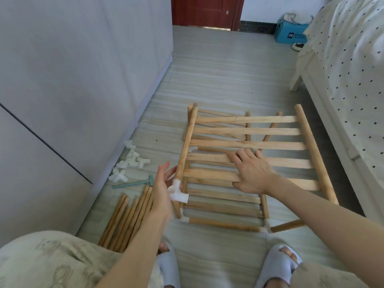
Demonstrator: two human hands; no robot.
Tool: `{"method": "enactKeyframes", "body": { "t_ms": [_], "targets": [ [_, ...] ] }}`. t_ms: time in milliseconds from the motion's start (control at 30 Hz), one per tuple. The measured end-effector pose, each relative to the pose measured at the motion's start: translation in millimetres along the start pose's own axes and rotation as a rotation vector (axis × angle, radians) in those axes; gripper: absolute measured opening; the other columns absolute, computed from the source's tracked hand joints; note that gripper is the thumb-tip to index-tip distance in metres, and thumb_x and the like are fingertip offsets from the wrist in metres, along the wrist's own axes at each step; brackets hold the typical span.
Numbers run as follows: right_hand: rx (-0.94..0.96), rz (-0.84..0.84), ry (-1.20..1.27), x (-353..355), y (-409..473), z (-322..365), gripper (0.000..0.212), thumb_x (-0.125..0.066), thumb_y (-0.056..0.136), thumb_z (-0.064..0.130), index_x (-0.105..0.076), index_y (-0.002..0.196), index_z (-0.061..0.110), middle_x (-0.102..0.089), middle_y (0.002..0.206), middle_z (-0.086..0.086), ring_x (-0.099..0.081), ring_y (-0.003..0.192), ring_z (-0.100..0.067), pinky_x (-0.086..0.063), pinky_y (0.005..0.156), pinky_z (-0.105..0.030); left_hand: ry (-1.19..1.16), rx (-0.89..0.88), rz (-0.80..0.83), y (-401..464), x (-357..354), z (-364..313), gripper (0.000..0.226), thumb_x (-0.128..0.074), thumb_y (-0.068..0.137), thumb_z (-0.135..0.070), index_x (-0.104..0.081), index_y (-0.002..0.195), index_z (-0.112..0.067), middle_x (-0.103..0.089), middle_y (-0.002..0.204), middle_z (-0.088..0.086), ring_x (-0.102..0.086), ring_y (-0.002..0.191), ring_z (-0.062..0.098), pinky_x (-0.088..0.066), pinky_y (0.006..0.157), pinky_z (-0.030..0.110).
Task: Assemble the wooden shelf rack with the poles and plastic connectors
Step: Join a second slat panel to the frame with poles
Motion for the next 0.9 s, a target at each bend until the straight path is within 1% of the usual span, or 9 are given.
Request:
{"method": "enactKeyframes", "body": {
  "t_ms": [67,133,233,333,533,633,767,833,900],
  "targets": [
    [-0.009,-0.002,0.035,-4.4,-0.1,0.2,0.082,-0.053,0.077,0.059,-0.024,0.141,0.017,-0.039,0.124,-0.003,-0.038,0.115,-0.023,-0.028,0.092,-0.038,-0.043,-0.012,0.026,3.5,-4.3,-5.5,0.038,-0.038,0.094,-0.045,-0.057,0.118,-0.022,-0.065,0.108,0.003,-0.063,0.098,0.015,-0.05,0.084,0.033],
    [-0.024,-0.002,0.063,-8.8,-0.4,-0.8,0.081,-0.053,0.077,0.06,-0.025,0.14,0.018,-0.039,0.125,-0.002,-0.038,0.116,-0.023,-0.029,0.094,-0.038,-0.017,-0.027,0.033,5.2,-9.1,-8.6,0.039,-0.036,0.096,-0.043,-0.061,0.113,-0.019,-0.066,0.107,0.006,-0.063,0.101,0.018,-0.05,0.088,0.035],
    [-0.027,0.015,0.083,-17.9,-0.4,-3.0,0.08,-0.053,0.076,0.06,-0.026,0.138,0.018,-0.04,0.124,-0.001,-0.039,0.114,-0.024,-0.033,0.094,-0.04,-0.02,-0.036,0.013,6.2,-11.0,-4.5,0.035,-0.038,0.096,-0.037,-0.064,0.103,-0.015,-0.068,0.103,0.01,-0.064,0.096,0.019,-0.052,0.083,0.033],
    [-0.029,0.025,0.104,-27.0,2.1,-5.0,0.078,-0.056,0.075,0.057,-0.027,0.137,0.019,-0.041,0.123,-0.001,-0.04,0.113,-0.024,-0.033,0.092,-0.039,-0.03,-0.037,0.007,7.3,-11.6,-0.3,0.03,-0.041,0.095,-0.033,-0.063,0.101,-0.014,-0.07,0.098,0.01,-0.065,0.092,0.02,-0.053,0.078,0.032],
    [-0.067,0.072,0.164,-49.2,10.3,2.9,0.08,-0.061,0.077,0.051,-0.023,0.139,0.018,-0.039,0.131,-0.003,-0.037,0.122,-0.026,-0.03,0.098,-0.042,-0.057,-0.048,-0.024,8.7,-12.4,5.2,0.021,-0.046,0.094,-0.029,-0.062,0.094,-0.016,-0.07,0.087,0.007,-0.066,0.083,0.019,-0.054,0.07,0.031],
    [-0.088,0.11,0.219,-62.1,12.9,13.1,0.086,-0.065,0.076,0.051,-0.019,0.141,0.018,-0.036,0.137,-0.002,-0.036,0.127,-0.025,-0.031,0.099,-0.042,-0.066,-0.041,-0.036,7.6,-13.3,5.6,0.016,-0.047,0.094,-0.026,-0.059,0.096,-0.015,-0.069,0.092,0.01,-0.067,0.085,0.021,-0.054,0.069,0.03],
    [-0.122,0.212,0.419,-75.7,18.6,31.8,0.087,-0.072,0.073,0.046,-0.023,0.139,0.019,-0.036,0.138,-0.003,-0.037,0.127,-0.025,-0.034,0.1,-0.04,-0.063,-0.032,-0.052,3.4,-15.4,5.8,0.014,-0.047,0.092,-0.024,-0.058,0.094,-0.015,-0.066,0.105,0.017,-0.064,0.098,0.031,-0.05,0.083,0.039],
    [-0.117,0.236,0.527,-82.2,20.6,41.0,0.08,-0.076,0.072,0.039,-0.029,0.134,0.017,-0.039,0.137,-0.005,-0.039,0.124,-0.025,-0.036,0.097,-0.034,-0.042,-0.039,-0.06,2.2,-16.3,6.5,0.014,-0.047,0.092,-0.023,-0.059,0.091,-0.016,-0.064,0.105,0.019,-0.063,0.096,0.032,-0.048,0.079,0.038],
    [-0.113,0.249,0.595,-88.0,20.4,48.9,0.08,-0.076,0.073,0.033,-0.028,0.135,0.014,-0.039,0.138,-0.007,-0.039,0.123,-0.024,-0.035,0.096,-0.03,-0.024,-0.065,-0.064,1.3,-17.0,7.0,0.015,-0.046,0.092,-0.02,-0.059,0.087,-0.015,-0.062,0.1,0.02,-0.062,0.095,0.034,-0.047,0.079,0.039]
  ]
}}
Point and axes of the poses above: each hand's wrist, its own y-axis towards the middle knuckle, its own x-axis out of the back of the hand, z = x × y, the point moved 4 cm from there along y, towards the middle knuckle
